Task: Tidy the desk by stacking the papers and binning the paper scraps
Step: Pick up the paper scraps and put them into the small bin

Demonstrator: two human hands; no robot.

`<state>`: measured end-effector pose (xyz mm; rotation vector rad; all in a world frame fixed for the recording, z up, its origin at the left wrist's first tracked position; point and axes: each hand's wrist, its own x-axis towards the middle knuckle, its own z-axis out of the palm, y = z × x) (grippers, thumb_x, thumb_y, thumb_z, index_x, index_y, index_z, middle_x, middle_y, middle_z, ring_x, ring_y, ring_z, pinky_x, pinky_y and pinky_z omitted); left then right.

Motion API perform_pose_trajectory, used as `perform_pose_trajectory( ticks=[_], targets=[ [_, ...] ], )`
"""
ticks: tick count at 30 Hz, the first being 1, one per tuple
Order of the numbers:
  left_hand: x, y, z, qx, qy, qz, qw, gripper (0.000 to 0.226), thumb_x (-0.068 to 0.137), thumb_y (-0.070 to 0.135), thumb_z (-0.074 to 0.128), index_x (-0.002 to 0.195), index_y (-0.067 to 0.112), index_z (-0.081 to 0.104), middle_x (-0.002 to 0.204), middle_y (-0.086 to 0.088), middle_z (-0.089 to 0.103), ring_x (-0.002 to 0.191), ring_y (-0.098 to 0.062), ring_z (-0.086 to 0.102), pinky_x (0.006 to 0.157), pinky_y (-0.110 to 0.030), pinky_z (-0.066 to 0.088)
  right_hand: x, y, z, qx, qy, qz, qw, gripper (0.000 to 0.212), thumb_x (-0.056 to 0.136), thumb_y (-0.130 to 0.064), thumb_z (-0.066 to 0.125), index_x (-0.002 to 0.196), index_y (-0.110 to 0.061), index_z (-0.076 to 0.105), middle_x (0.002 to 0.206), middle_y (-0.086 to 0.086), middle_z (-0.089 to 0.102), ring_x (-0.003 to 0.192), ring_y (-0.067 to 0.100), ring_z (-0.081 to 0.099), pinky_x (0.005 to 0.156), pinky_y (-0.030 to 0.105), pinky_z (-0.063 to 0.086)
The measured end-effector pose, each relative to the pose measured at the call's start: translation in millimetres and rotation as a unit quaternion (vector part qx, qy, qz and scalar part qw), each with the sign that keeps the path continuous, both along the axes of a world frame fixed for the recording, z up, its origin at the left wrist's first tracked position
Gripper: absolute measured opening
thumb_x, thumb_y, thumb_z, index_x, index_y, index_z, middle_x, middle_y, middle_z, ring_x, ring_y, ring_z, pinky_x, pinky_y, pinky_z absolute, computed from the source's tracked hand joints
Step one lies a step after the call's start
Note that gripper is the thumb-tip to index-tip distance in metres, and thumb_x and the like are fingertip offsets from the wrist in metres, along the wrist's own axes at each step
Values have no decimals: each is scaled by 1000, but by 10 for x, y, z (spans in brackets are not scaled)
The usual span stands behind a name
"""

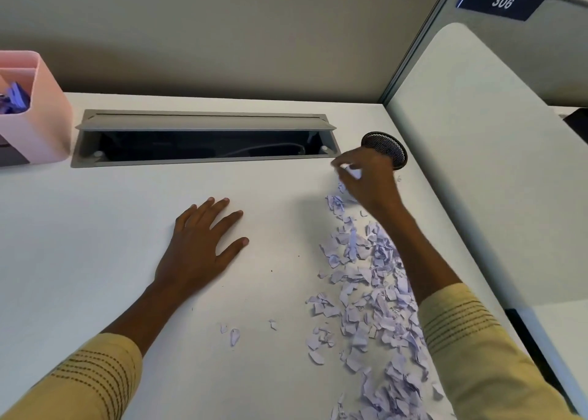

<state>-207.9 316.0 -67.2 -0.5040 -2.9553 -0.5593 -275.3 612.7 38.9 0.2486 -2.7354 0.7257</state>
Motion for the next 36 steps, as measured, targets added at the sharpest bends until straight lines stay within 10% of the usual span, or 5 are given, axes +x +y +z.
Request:
perform_pose_trajectory(
  ticks=[8, 24, 36],
  targets=[
    [5, -7, 7, 2, 4, -2, 1000, 60, 90, 61, 33, 136, 27, 52, 149, 0, 40, 141, -21, 29, 116, -35, 13, 315, 21, -532, 161, -226, 7, 961, 42, 95, -29, 52, 137, -22, 48, 148, 10, 36, 135, 30, 35, 105, 41, 38],
    [9, -3, 12, 2, 1, -1, 1000, 61, 90, 61, 32, 135, 26, 52, 148, -1, 41, 141, -21, 29, 116, -34, 12, 361, 344, 184, -90, -119, -93, 984, 13, 70, 5, 73, 76, -6, 76, 71, 12, 73, 56, 12, 66, 66, 17, 55],
    [10, 0, 28, 14, 5, -3, 1000, 60, 89, 61, 33, 134, 27, 54, 147, -1, 43, 140, -20, 31, 116, -37, 16, -283, 672, 494, -92, -69, -175, 978, 18, 68, -21, 78, 86, -19, 77, 83, 3, 73, 73, 14, 62, 67, 25, 46]
  ],
)
